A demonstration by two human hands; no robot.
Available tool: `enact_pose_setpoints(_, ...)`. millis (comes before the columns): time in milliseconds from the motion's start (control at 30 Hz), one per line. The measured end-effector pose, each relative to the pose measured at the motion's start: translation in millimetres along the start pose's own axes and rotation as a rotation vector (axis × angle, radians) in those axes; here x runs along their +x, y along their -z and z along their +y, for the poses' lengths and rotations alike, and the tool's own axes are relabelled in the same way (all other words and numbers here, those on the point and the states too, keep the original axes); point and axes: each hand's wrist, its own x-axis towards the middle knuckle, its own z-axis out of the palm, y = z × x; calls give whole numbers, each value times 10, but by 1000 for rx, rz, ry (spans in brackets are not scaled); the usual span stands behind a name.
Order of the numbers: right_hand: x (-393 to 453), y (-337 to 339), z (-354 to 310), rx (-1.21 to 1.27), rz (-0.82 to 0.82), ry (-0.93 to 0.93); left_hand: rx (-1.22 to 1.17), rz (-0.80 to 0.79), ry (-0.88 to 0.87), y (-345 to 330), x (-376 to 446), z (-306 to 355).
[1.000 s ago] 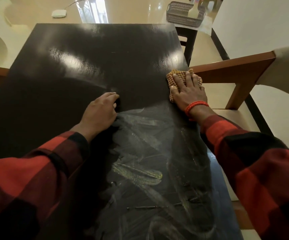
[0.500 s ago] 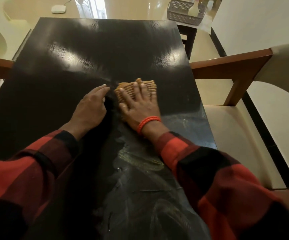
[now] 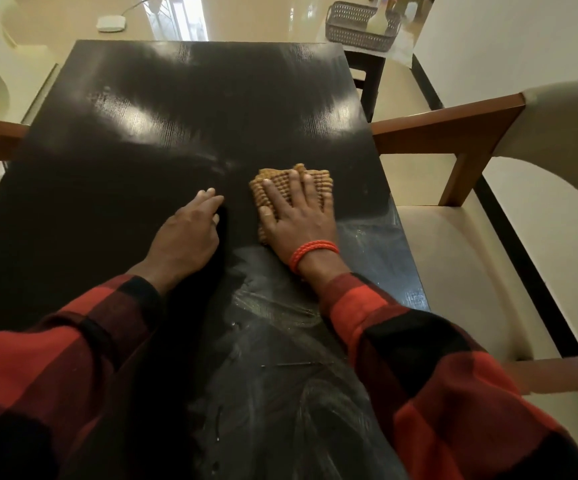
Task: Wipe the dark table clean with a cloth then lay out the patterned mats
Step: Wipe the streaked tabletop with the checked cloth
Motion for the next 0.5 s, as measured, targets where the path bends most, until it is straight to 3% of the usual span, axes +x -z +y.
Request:
enact_pose_setpoints(167,-94,157,640,-22,4,-188,-24,4,-2,-2,-34,19)
enact_pose_setpoints(300,-128,153,685,-60,17,-303,-37,22,-4,90,-88,-60)
enact_pose_setpoints(500,-27,89,458,-72,-5,-234,-43,3,11,121,-116,-147)
